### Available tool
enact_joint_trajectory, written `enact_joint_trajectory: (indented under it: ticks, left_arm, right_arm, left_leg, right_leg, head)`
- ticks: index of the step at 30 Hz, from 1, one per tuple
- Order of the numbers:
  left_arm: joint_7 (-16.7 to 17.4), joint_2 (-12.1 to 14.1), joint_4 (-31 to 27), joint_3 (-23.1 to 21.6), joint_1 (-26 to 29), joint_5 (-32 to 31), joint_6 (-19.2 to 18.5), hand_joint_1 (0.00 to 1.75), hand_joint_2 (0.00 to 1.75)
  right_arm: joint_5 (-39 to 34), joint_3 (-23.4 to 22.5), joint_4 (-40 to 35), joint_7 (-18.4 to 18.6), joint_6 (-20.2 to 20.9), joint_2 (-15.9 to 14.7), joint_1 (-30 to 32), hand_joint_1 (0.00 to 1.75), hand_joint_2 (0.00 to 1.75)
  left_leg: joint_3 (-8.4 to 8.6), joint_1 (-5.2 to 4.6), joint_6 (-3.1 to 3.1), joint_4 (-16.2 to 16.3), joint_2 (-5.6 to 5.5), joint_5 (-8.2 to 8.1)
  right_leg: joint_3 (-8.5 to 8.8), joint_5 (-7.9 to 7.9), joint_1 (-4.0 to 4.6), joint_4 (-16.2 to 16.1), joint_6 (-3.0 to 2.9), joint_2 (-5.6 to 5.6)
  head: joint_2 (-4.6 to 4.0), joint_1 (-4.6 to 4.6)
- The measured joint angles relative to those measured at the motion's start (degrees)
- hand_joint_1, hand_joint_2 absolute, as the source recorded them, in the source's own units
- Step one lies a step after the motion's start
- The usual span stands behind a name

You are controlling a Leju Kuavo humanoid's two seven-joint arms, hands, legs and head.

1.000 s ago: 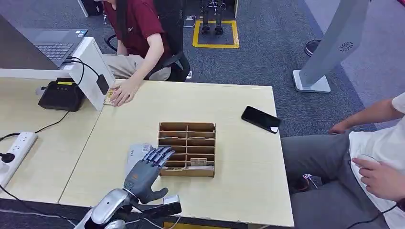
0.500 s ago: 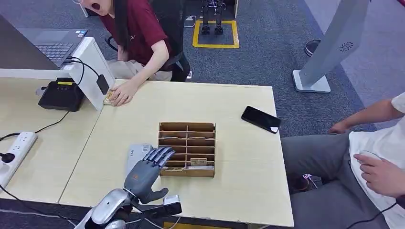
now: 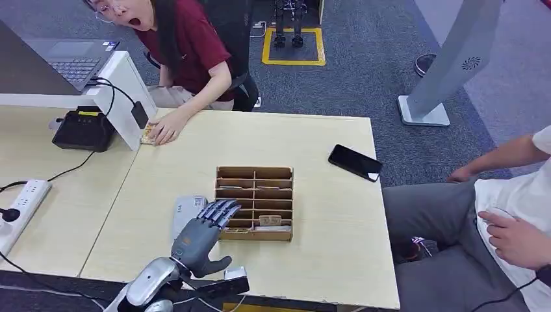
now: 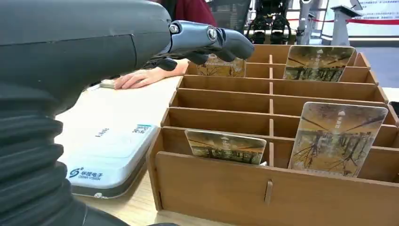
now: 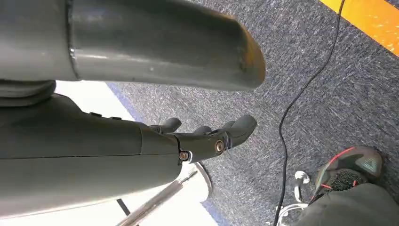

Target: Pass the card to the sensor for recognition and then transmit it.

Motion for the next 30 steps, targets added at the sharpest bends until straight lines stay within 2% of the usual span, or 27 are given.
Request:
enact_joint_trajectory:
  ticks: [30]
  left_arm:
    - [0.00,-0.07,0.35,-0.02,0.04,0.33,-0.35,0.00,1.75]
  right_arm:
    - [0.35,0.00,0.00,0.33,0.11,0.02,0.00,0.00,0.00]
  left_leg:
    - [0.00,0.00,0.00,0.00,0.00,0.00]
  right_leg:
    - [0.00,0.00,0.00,0.00,0.00,0.00]
  head:
    - [0.00,0.00]
